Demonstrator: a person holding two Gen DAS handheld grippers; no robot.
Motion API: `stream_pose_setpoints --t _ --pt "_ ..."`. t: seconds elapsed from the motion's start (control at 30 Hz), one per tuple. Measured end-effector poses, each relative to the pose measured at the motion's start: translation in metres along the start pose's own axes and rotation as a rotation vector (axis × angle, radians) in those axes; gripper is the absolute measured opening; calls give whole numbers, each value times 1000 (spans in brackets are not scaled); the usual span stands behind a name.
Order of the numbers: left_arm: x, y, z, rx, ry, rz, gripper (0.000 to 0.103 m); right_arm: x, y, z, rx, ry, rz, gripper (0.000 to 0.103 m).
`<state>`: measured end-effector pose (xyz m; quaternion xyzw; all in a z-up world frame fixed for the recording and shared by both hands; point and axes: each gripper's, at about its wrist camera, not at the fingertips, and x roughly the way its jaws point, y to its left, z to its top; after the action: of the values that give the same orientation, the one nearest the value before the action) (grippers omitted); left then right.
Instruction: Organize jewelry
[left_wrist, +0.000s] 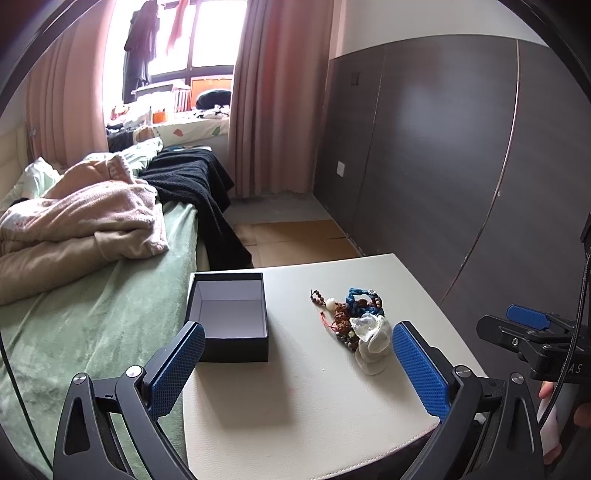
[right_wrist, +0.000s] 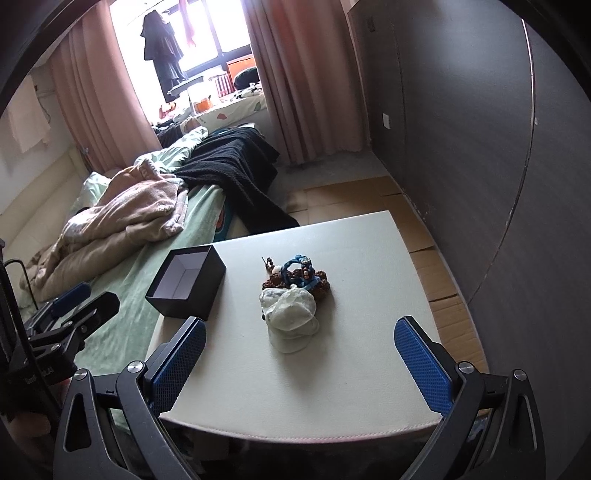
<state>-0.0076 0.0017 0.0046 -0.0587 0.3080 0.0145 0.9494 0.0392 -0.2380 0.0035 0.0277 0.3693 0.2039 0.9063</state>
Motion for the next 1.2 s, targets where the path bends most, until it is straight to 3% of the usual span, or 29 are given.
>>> stream_pose_setpoints --t 1.2 --pt "-3 -5 2 2 -5 -10 101 -4 -1 2 0 -2 -2 103"
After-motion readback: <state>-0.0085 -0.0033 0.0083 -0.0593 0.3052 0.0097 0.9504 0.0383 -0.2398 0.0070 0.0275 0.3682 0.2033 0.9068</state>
